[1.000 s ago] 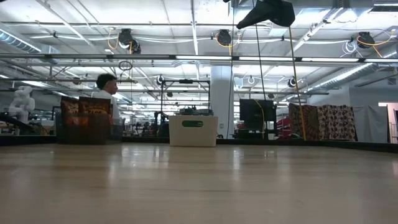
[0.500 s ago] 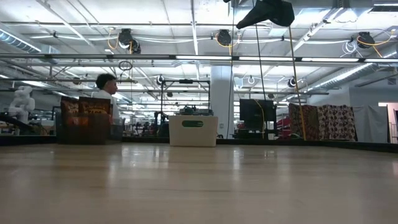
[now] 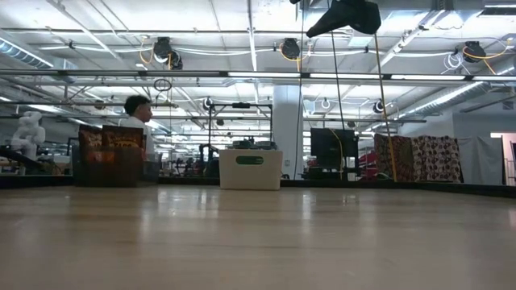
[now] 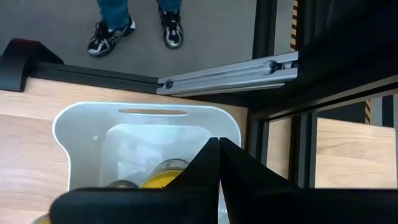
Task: Sort spices by type
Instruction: Put the yellow seasoning bottle into the bottom white bin
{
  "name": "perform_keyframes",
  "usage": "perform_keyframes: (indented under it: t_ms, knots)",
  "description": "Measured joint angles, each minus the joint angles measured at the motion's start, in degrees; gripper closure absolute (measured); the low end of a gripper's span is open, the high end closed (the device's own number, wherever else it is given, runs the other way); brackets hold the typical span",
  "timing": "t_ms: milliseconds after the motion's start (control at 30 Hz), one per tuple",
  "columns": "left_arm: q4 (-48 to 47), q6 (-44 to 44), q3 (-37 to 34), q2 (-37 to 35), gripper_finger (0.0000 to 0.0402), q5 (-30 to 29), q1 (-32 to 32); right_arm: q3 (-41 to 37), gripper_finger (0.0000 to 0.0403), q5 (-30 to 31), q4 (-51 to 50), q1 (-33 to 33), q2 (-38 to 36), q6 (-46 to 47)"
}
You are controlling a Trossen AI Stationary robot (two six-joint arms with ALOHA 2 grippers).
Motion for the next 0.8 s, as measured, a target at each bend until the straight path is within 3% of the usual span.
perform_keyframes:
  t_ms: [367,533,800]
  knots:
    - [-0.9,2.3,0.5,0.1,0.0393,1.1,1.5,0.0,0.0126,0.0,0.0,0.0,0.0,-0.5]
    - [-3.3,4.6,0.4,0.5,0.0397,7.2,2.5,0.0,0.0126,0.0,0.0,0.0,0.0,-0.6]
    - [-7.1,11.3,1.8,0.0,0.0399,11.9,4.1,0.0,0.0126,0.2,0.0,0.0,0.0,-0.8]
